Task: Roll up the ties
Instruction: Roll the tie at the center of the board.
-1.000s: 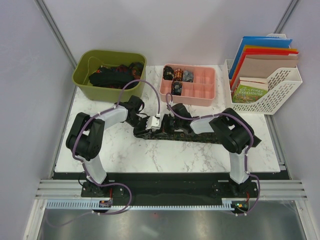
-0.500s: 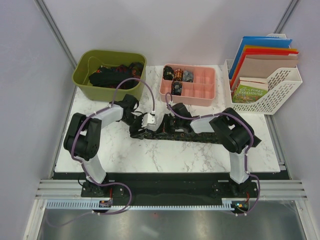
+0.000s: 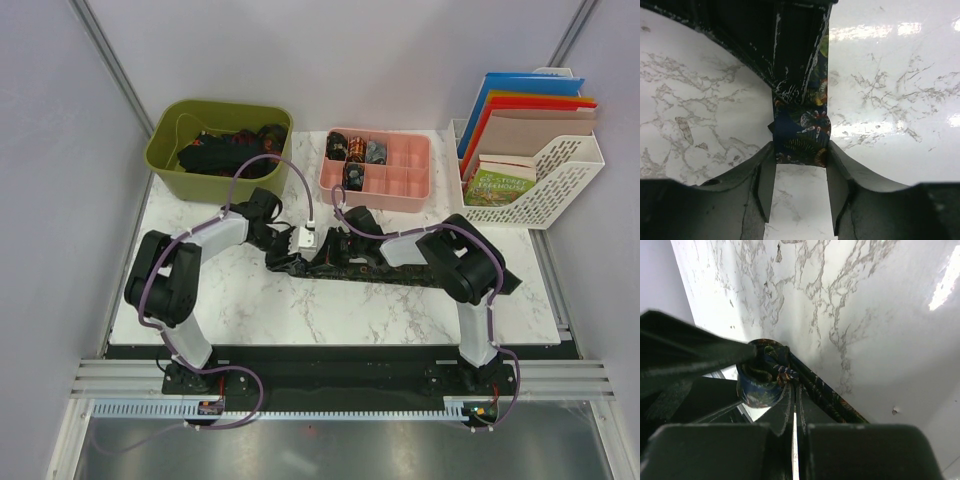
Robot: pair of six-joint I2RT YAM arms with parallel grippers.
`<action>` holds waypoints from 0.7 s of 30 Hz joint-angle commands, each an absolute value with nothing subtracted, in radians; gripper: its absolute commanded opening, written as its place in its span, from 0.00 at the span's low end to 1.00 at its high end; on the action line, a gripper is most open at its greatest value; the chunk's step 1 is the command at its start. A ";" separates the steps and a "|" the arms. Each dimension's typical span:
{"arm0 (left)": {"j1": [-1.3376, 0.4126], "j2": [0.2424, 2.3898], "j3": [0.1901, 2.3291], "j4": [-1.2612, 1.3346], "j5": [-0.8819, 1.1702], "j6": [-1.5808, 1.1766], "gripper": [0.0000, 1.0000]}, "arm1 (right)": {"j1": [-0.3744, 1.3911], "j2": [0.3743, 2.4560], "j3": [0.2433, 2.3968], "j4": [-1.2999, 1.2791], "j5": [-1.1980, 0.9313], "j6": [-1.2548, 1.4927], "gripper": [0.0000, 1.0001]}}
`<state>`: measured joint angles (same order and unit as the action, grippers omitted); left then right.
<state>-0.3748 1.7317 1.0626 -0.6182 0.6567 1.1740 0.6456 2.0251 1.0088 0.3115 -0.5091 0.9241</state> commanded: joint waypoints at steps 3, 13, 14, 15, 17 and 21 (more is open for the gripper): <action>-0.431 1.695 1.088 -0.588 0.703 1.132 0.45 | 0.646 2.068 0.999 0.287 -0.453 0.928 0.00; -0.514 1.827 1.172 -0.569 0.562 1.016 0.46 | 0.650 2.056 0.973 0.347 -0.471 0.982 0.00; -0.517 1.850 1.173 -0.571 0.545 1.012 0.45 | 0.652 2.052 0.970 0.351 -0.474 0.986 0.00; -0.517 1.858 1.173 -0.571 0.513 1.011 0.44 | 0.650 2.045 0.963 0.354 -0.483 0.995 0.01; -0.517 1.867 1.167 -0.572 0.489 1.015 0.41 | 0.646 2.031 0.956 0.367 -0.492 1.005 0.03; -0.517 1.867 1.137 -0.574 0.440 1.029 0.37 | 0.637 1.968 0.943 0.354 -0.531 1.011 0.14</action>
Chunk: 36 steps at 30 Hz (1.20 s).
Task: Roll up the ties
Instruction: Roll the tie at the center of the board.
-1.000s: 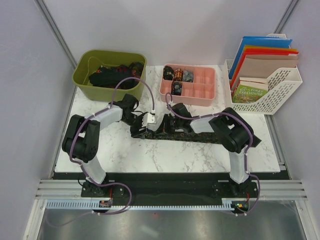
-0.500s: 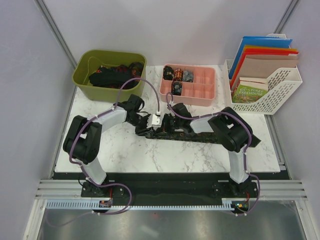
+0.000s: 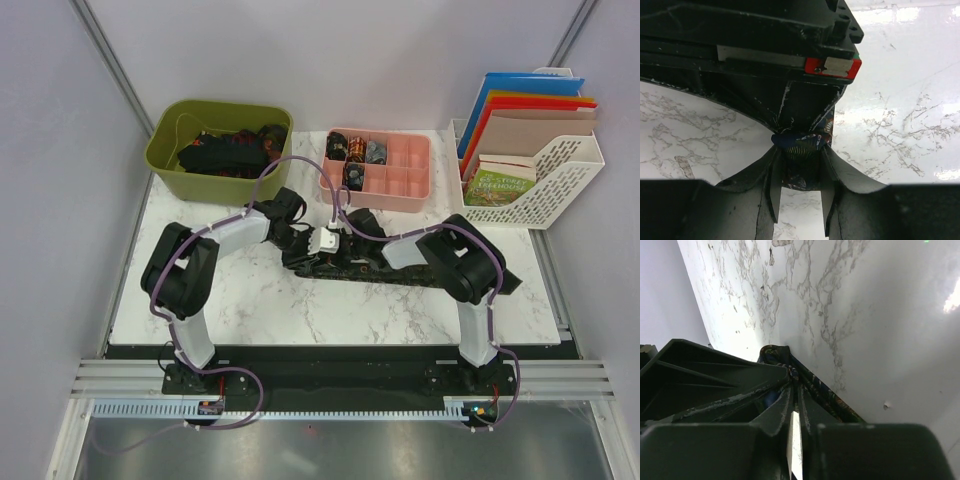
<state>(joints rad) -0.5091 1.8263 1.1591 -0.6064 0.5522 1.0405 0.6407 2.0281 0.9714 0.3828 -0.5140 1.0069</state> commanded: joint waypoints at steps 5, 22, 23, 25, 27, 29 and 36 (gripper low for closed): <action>-0.515 1.865 1.118 -0.591 0.439 1.054 0.35 | 0.615 1.890 0.940 0.308 -0.566 0.977 0.20; -0.512 1.896 1.141 -0.620 0.477 1.072 0.35 | 0.597 1.953 0.902 0.491 -0.580 1.077 0.37; -0.512 1.896 1.141 -0.621 0.479 1.074 0.35 | 0.598 1.966 0.903 0.503 -0.580 1.081 0.37; -0.512 1.898 1.143 -0.623 0.480 1.078 0.35 | 0.604 1.980 0.911 0.506 -0.575 1.078 0.37; -0.511 1.898 1.144 -0.627 0.482 1.083 0.35 | 0.610 1.993 0.917 0.502 -0.566 1.075 0.37; -0.511 1.896 1.143 -0.629 0.485 1.092 0.35 | 0.612 2.002 0.919 0.515 -0.560 1.080 0.36; -0.502 1.894 1.147 -0.634 0.488 1.078 0.39 | 0.615 2.003 0.910 0.506 -0.563 1.091 0.09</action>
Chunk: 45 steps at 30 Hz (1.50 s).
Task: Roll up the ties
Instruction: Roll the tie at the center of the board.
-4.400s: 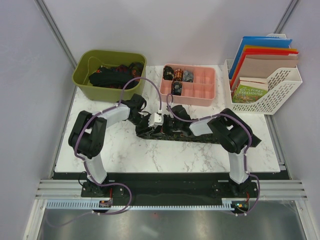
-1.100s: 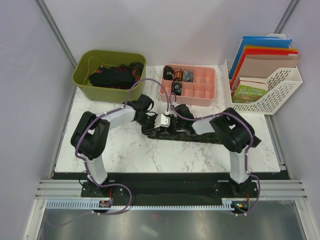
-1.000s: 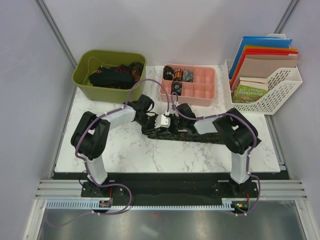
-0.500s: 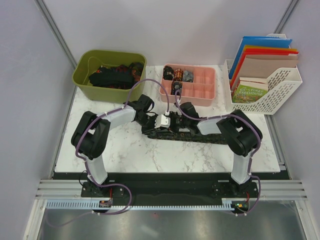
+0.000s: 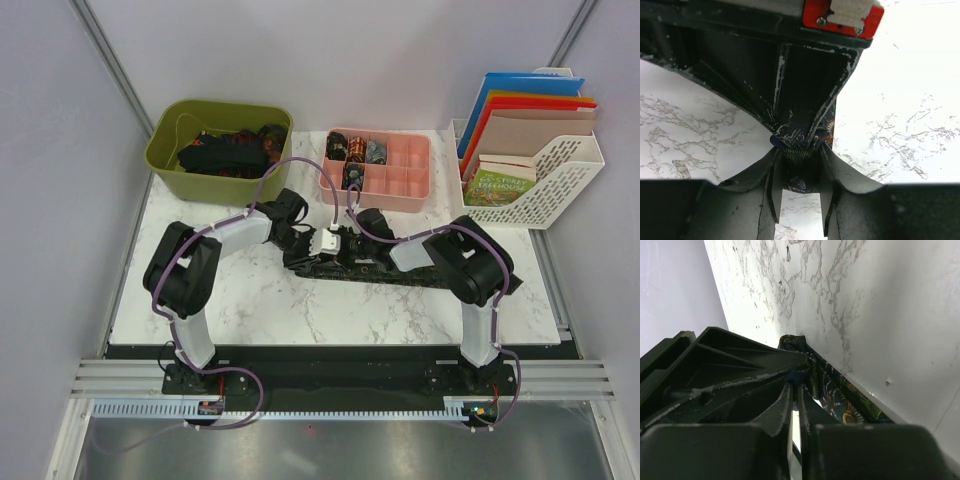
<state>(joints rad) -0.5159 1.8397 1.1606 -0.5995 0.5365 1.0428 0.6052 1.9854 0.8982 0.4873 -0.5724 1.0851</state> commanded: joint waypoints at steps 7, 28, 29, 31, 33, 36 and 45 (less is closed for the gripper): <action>-0.465 1.852 1.144 -0.637 0.517 1.048 0.59 | 0.608 1.982 0.893 0.404 -0.540 1.032 0.00; -0.437 1.816 1.180 -0.617 0.670 1.017 0.80 | 0.587 1.988 0.894 0.287 -0.505 0.923 0.00; -0.442 1.819 1.181 -0.617 0.669 1.016 0.78 | 0.588 1.988 0.894 0.287 -0.499 0.922 0.00; -0.459 1.824 1.178 -0.617 0.657 1.014 0.72 | 0.588 1.985 0.891 0.290 -0.499 0.923 0.00; -0.463 1.824 1.178 -0.621 0.655 1.011 0.65 | 0.588 1.983 0.887 0.299 -0.494 0.928 0.00; -0.468 1.813 1.187 -0.621 0.652 0.977 0.51 | 0.594 1.996 0.885 0.328 -0.483 0.940 0.00; -0.472 1.763 1.198 -0.621 0.601 0.940 0.42 | 0.630 2.077 0.956 0.500 -0.466 1.025 0.00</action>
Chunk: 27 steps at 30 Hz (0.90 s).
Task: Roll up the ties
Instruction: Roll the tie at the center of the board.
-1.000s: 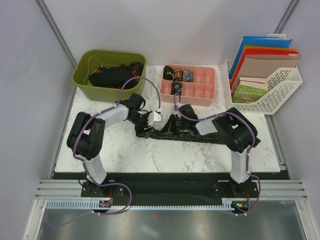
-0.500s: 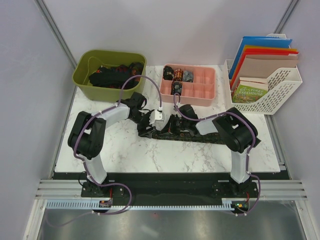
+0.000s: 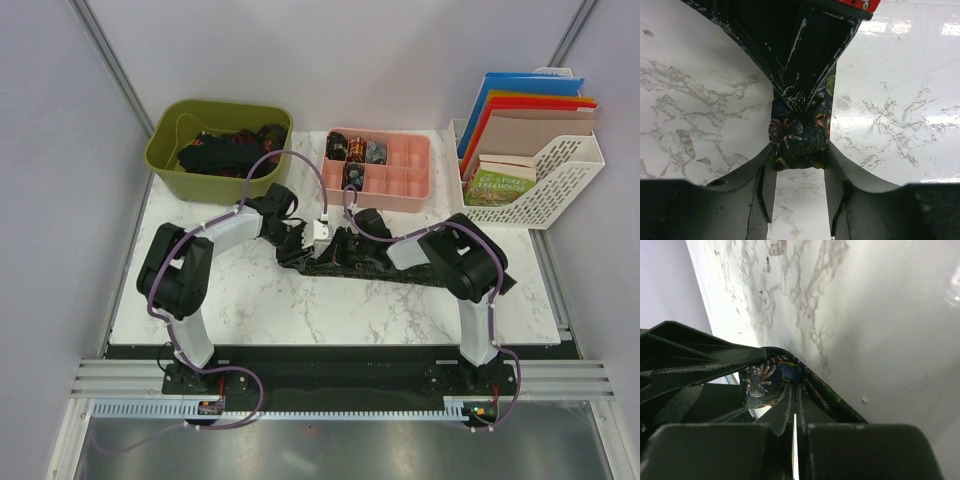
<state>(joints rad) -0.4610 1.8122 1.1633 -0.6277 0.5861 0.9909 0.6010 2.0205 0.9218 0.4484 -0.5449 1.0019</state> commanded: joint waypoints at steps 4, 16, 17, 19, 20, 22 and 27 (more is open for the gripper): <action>-0.501 1.785 1.215 -0.620 0.603 0.917 0.43 | 0.647 2.066 0.927 0.558 -0.463 1.063 0.00; -0.561 1.901 1.224 -0.620 0.450 0.965 0.39 | 0.611 1.987 0.861 0.563 -0.558 1.101 0.20; -0.563 1.904 1.215 -0.623 0.440 0.971 0.39 | 0.600 1.977 0.861 0.552 -0.566 1.094 0.23; -0.561 1.916 1.209 -0.635 0.425 0.985 0.38 | 0.589 1.944 0.854 0.526 -0.594 1.072 0.25; -0.561 1.919 1.200 -0.637 0.425 0.994 0.38 | 0.583 1.922 0.847 0.517 -0.601 1.066 0.27; -0.563 1.927 1.195 -0.641 0.419 1.002 0.38 | 0.577 1.905 0.842 0.497 -0.627 1.057 0.29; -0.563 1.936 1.198 -0.647 0.416 1.020 0.37 | 0.558 1.852 0.824 0.479 -0.649 1.048 0.33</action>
<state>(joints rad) -0.5480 1.8694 1.2259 -0.6437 0.4652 0.9638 0.5671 1.9255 0.8379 0.4763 -0.5896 1.0683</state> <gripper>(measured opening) 0.414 0.318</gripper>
